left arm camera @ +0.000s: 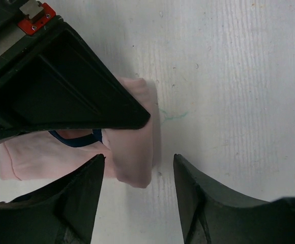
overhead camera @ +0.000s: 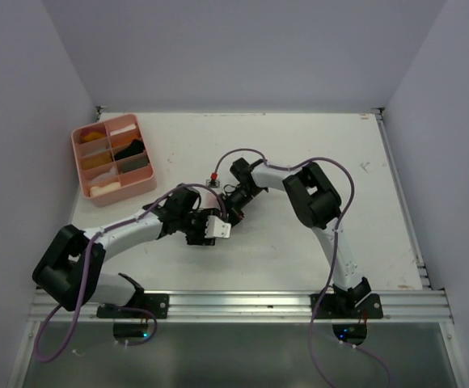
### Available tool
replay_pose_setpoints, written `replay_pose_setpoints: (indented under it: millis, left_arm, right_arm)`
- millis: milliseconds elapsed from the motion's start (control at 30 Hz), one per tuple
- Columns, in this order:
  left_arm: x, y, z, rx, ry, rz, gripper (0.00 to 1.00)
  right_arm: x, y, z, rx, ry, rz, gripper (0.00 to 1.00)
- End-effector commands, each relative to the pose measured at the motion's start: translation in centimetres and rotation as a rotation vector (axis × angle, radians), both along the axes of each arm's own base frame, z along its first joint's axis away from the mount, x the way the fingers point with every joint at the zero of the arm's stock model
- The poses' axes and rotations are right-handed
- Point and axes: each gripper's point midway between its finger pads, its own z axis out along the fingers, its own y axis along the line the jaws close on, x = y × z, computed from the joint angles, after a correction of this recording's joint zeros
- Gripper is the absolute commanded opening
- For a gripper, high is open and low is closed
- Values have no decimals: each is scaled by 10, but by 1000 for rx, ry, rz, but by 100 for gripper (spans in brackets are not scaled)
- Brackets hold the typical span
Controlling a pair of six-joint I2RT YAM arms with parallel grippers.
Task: Roll the underwear
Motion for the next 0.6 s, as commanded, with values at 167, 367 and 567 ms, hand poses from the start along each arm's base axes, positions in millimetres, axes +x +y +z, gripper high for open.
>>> replay_pose_setpoints:
  millis: [167,367,567]
  left_arm:
    - [5,-15,0,-11,-37,-29,47]
    - [-6,-10,-26,59,-26,-42,49]
    - [-1,-10,-37,89,-15,-9,18]
  right_arm:
    - [-2,-17,-45,-149,3,14,0]
    - [-1,-19,-42,-132,25,18,0]
    - [-4,-20,-38,-134,27,26,6]
